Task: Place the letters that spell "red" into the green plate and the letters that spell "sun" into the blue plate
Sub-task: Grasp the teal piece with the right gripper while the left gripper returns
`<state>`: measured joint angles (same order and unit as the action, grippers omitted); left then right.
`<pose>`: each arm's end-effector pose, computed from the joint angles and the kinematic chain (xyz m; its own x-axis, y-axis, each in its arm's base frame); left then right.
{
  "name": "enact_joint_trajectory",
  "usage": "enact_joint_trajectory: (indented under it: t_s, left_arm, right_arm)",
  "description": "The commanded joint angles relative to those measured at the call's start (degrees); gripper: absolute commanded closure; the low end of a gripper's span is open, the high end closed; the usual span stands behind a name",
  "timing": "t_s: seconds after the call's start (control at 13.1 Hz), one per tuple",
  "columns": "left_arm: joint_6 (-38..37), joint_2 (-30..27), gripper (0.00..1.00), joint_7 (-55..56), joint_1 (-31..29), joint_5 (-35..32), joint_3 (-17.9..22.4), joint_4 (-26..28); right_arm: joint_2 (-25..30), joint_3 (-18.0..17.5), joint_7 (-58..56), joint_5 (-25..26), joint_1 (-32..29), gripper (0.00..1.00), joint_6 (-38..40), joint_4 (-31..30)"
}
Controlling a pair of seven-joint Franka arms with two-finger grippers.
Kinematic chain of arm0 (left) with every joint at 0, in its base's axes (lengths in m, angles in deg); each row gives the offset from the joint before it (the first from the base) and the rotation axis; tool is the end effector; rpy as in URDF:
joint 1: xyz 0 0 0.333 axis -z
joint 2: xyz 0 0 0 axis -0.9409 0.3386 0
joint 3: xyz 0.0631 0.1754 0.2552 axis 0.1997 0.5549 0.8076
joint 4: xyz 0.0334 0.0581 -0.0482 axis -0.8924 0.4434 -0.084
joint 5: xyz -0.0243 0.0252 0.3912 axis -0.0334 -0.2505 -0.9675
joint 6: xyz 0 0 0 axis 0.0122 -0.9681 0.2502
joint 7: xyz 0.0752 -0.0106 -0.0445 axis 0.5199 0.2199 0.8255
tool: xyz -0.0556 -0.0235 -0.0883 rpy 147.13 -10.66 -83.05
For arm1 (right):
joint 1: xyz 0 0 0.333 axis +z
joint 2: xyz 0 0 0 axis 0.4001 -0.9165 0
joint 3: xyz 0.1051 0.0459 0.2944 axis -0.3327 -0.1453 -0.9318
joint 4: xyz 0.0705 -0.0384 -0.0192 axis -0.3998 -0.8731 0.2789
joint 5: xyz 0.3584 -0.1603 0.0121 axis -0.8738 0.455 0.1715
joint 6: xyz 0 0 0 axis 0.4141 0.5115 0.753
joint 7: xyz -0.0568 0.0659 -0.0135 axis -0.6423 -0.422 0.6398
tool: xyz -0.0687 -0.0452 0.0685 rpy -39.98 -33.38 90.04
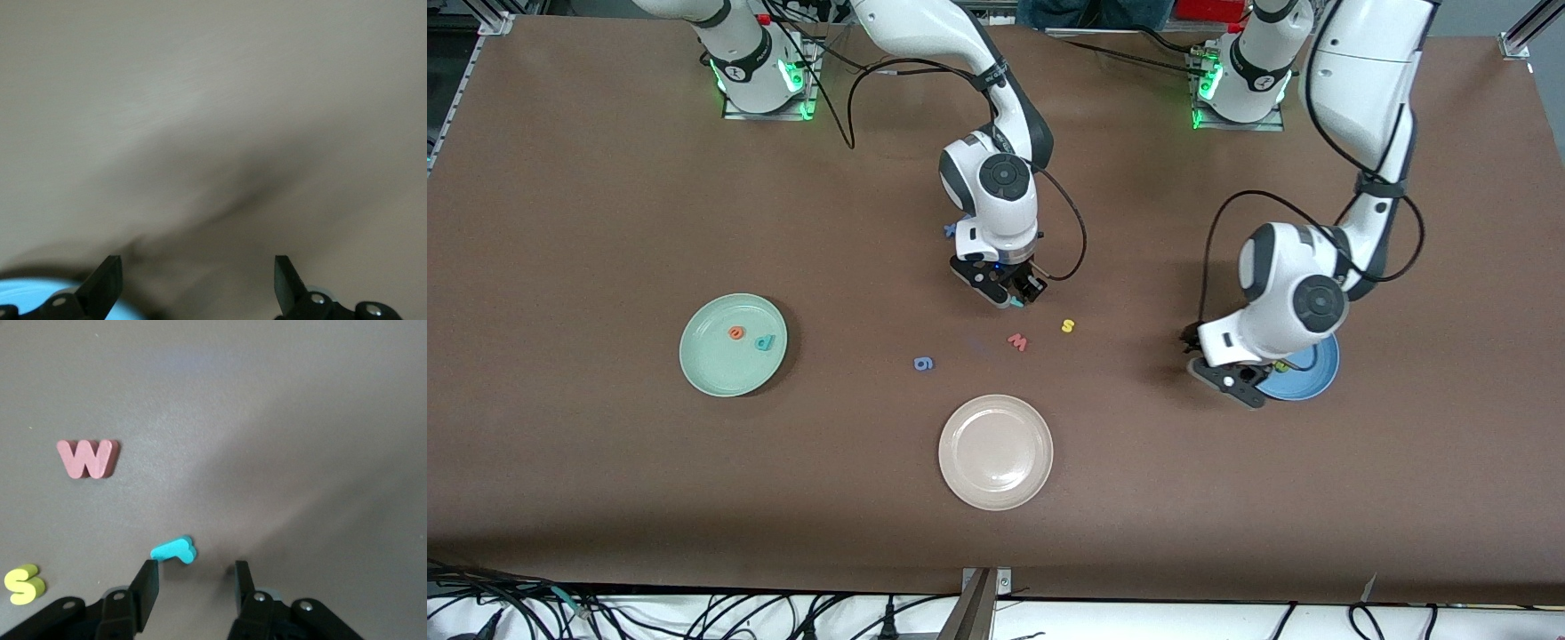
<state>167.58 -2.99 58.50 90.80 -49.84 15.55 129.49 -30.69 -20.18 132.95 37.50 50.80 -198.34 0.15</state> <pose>0.6154 -0.1499 0.2001 0.8741 -0.4856 -0.0061 -0.4836 -0.8715 0.0813 0.4615 0.5523 0.1853 0.7585 -0.6491 0.0575 -0.6408 -0.7590 -0.1151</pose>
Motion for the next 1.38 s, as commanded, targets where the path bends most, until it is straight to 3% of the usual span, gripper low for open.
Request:
enact_joint_trajectory:
  t_s: [0.0,0.46,0.61,0.92,1.3]
  left_arm:
    - [-1.06,-0.9,0.0,6.54,1.38,1.54,-1.47,0.12]
    - [-0.97,-0.81,0.0,8.58,2.0,1.36,-1.91,0.12]
    - [-0.97,-0.81,0.0,8.58,2.0,1.36,-1.91,0.12]
    - [-0.97,-0.81,0.01,8.58,2.0,1.28,-1.91,0.03]
    - [-0.97,-0.81,0.01,8.58,2.0,1.19,-1.91,0.03]
  right_arm:
    - [-1.99,0.49,1.04,1.72,0.06,0.46,-3.21,1.49]
    - [-3.13,0.4,0.77,1.81,0.32,0.47,-4.72,1.49]
    - [-3.22,0.4,0.69,1.72,0.32,0.61,-4.72,1.49]
    - [-3.22,0.4,0.34,1.81,0.32,0.73,-4.72,1.49]
    - [-2.34,0.93,0.07,1.99,0.41,0.75,-4.1,1.49]
